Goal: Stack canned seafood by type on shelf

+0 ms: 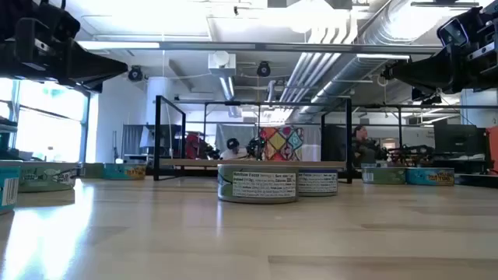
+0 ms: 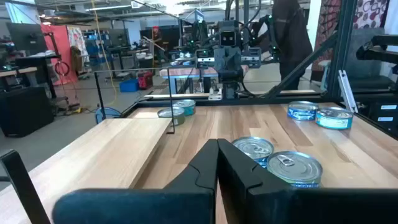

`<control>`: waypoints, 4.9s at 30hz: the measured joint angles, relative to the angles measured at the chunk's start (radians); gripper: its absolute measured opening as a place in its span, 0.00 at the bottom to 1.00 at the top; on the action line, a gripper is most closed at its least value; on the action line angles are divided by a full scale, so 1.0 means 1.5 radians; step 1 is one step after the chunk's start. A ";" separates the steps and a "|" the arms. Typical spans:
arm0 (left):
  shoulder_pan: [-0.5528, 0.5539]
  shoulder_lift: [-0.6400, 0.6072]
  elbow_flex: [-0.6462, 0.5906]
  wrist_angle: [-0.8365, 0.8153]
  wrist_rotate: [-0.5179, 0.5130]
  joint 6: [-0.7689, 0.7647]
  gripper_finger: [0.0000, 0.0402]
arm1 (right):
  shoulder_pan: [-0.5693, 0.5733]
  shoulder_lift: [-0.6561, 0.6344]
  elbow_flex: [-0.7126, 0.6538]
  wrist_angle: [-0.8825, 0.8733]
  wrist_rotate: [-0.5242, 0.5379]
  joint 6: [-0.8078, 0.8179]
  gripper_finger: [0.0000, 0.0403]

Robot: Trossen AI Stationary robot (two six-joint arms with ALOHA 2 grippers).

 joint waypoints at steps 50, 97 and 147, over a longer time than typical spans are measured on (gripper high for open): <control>0.000 0.000 0.000 0.000 0.000 0.000 0.00 | 0.000 0.000 0.000 0.000 0.000 0.000 0.00; 0.000 0.000 0.000 0.000 0.000 0.000 0.00 | 0.000 0.000 0.000 0.000 0.000 0.000 0.00; 0.000 0.000 0.000 0.070 0.000 -0.261 0.00 | 0.000 0.000 0.000 0.137 -0.002 0.126 0.00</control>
